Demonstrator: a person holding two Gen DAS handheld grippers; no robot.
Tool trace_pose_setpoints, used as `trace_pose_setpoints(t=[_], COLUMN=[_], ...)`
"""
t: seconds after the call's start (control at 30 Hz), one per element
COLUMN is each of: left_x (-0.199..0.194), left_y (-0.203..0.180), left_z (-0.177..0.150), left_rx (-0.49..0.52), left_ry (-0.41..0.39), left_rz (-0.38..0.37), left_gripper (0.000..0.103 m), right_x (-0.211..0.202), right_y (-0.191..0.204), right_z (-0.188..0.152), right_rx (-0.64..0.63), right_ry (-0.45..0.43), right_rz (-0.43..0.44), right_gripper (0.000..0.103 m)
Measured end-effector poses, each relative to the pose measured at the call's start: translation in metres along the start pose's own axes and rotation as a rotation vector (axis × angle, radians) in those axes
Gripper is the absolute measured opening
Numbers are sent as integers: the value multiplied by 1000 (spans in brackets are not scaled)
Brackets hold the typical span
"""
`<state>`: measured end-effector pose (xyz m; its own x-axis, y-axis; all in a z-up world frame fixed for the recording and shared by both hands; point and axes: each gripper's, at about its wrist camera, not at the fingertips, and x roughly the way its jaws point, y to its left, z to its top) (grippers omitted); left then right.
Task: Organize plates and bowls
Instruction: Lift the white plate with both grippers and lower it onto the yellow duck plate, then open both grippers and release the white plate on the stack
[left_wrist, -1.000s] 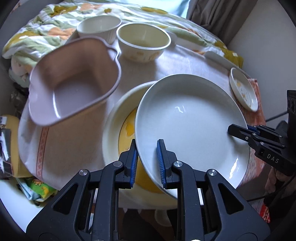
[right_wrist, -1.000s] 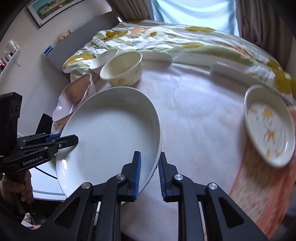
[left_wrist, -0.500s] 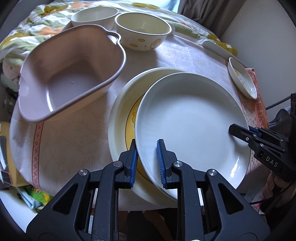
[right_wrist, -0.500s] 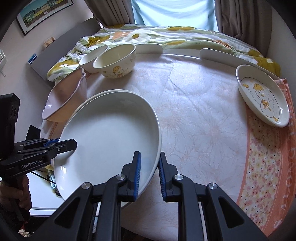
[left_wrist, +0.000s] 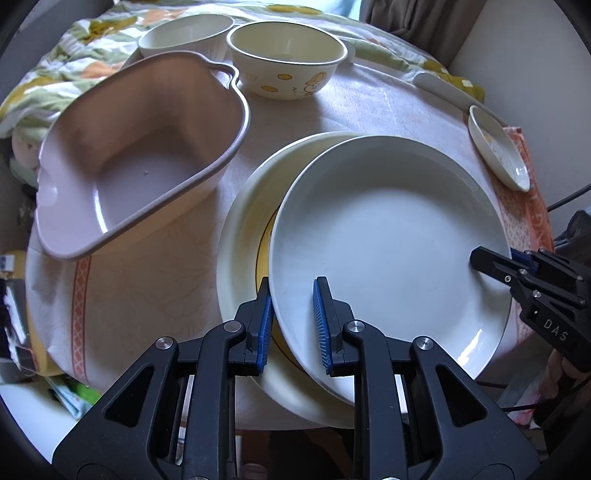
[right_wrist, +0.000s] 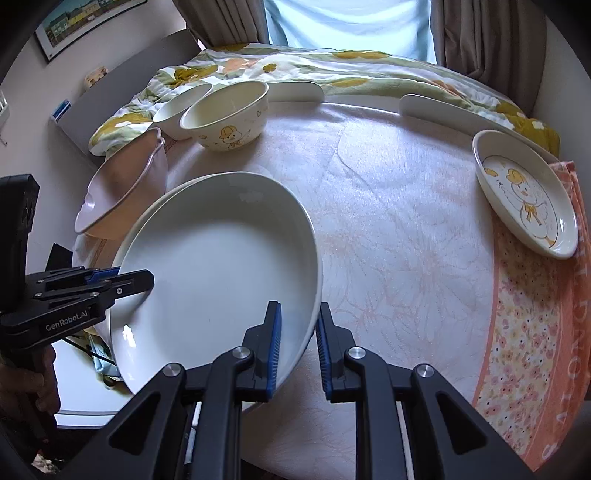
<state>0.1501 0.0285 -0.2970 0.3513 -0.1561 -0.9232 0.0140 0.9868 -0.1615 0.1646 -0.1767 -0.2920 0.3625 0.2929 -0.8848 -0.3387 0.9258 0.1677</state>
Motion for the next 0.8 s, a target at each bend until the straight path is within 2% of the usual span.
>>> trace_pose_setpoints(t=[0.27, 0.4, 0.6, 0.7, 0.8], left_x=[2, 2, 1, 0, 0], left_y=[-31, -36, -38, -44, -46], left_z=[3, 2, -1, -4, -5], left_rx=[176, 211, 232, 273, 298], left_ry=[-20, -33, -44, -67, -73], left_rz=[224, 287, 317, 372, 390], left_gripper=[18, 18, 18, 18, 18], right_x=[-2, -1, 0, 0, 0], right_y=[5, 6, 5, 6, 9], right_z=[-2, -3, -1, -2, -3], right_rx=[-23, -32, -38, -46, -55], right_ry=[-19, -26, -23, -27, -31], right_rz=[-25, -40, -38, -46, -60], right_gripper=[17, 17, 17, 17, 17])
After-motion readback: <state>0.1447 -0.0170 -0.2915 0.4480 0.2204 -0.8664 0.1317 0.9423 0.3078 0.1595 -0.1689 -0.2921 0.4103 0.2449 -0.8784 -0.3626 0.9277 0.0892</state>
